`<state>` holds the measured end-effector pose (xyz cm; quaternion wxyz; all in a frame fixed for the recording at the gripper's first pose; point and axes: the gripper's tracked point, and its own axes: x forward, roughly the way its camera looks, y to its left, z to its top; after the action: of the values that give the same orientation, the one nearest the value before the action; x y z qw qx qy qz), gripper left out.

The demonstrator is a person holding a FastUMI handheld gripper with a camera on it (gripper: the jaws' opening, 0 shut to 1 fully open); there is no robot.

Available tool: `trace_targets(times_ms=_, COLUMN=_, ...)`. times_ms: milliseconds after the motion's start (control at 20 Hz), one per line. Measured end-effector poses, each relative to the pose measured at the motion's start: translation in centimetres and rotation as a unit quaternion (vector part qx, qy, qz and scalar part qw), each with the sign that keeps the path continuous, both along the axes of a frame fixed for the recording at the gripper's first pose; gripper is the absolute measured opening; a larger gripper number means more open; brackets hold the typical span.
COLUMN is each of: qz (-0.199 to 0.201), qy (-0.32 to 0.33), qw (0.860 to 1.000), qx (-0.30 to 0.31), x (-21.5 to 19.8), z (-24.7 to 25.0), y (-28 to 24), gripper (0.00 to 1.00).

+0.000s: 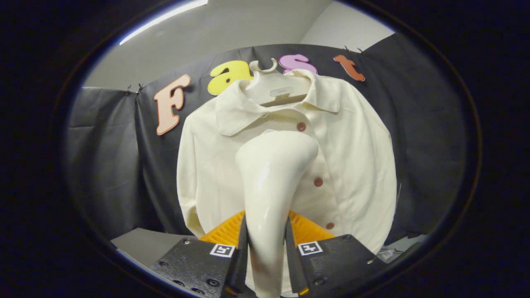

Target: Iron the clothes twice with a garment steamer, once on the left side and once on the right side.

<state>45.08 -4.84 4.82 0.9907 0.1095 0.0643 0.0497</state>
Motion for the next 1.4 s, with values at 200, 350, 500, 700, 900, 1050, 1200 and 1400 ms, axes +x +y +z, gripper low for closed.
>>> trace_targets(times_ms=200, qz=0.003, qy=0.022, qw=1.000, qx=0.013, x=-0.4, z=-2.0, y=0.0, gripper=0.41)
trace_targets(times_ms=350, qz=0.007, qy=0.032, qw=0.999, qx=0.013, x=-0.8, z=-3.1, y=0.2, gripper=0.42)
trace_targets(times_ms=500, qz=0.013, qy=0.050, qw=0.999, qx=0.013, x=-1.5, z=-5.0, y=0.5, gripper=0.42)
trace_targets(times_ms=700, qz=0.019, qy=0.067, qw=0.997, qx=0.018, x=-1.9, z=-7.2, y=1.0, gripper=0.42)
trace_targets(times_ms=900, qz=0.025, qy=0.082, qw=0.996, qx=0.019, x=-2.4, z=-9.2, y=1.2, gripper=0.42)
trace_targets(times_ms=1050, qz=0.033, qy=0.092, qw=0.995, qx=0.017, x=-3.0, z=-11.0, y=1.5, gripper=0.42)
trace_targets(times_ms=1200, qz=0.029, qy=0.095, qw=0.995, qx=0.025, x=-3.5, z=-12.9, y=1.4, gripper=0.42)
trace_targets(times_ms=1400, qz=0.029, qy=0.113, qw=0.993, qx=0.032, x=-4.5, z=-16.2, y=1.7, gripper=0.42)
